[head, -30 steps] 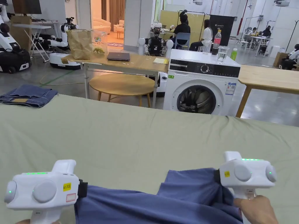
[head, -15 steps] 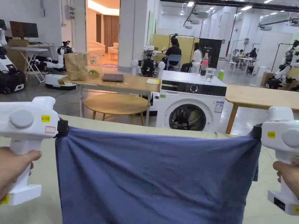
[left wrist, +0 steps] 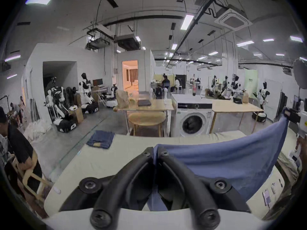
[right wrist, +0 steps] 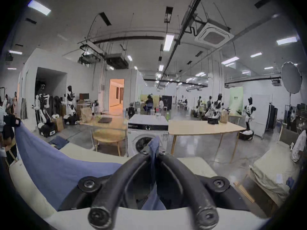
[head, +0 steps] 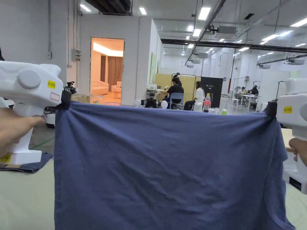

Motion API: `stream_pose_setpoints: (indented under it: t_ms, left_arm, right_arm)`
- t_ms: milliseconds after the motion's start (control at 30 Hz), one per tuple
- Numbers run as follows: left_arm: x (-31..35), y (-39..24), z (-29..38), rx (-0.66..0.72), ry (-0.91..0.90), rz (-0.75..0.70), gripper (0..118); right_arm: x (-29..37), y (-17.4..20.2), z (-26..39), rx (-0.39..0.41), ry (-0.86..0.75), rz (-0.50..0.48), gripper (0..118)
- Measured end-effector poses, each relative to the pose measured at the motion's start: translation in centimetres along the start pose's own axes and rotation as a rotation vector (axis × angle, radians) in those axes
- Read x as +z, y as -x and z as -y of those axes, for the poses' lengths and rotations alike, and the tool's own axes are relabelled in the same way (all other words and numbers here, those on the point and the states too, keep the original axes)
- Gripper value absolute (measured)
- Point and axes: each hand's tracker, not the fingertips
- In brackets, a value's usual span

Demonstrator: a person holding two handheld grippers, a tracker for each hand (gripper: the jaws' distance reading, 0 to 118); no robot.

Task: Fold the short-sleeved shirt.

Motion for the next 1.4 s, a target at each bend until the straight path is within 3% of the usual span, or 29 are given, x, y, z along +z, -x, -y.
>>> stream_pose_setpoints:
  t_ms: [300,567,733,867,1033,1400]
  left_arm:
    - [-0.9,0.6,-7.2,0.012,-0.084,-0.025,0]
    - [-2.1,0.1,-7.4,-0.039,-0.111,-0.069,0]
    - [-3.4,-0.4,-2.8,-0.085,-0.092,-0.097,0]
    - [-4.4,-0.1,2.7,-0.047,-0.031,-0.064,0]
    - [-4.0,0.0,10.2,-0.016,0.031,-0.028,0]
    - [5.8,1.3,23.1,0.074,0.032,0.036,0]
  right_arm:
    - [-3.0,1.0,-6.7,0.018,-0.080,0.039,2]
    - [-4.2,1.4,-6.4,0.034,-0.103,0.048,2]
    - [-4.2,1.8,-1.7,0.071,-0.058,0.051,2]
    - [-3.6,1.5,3.2,0.043,0.020,0.048,2]
    - [-0.5,1.6,8.6,0.077,0.071,0.050,2]
    - [11.1,1.2,18.4,0.141,0.144,0.040,2]
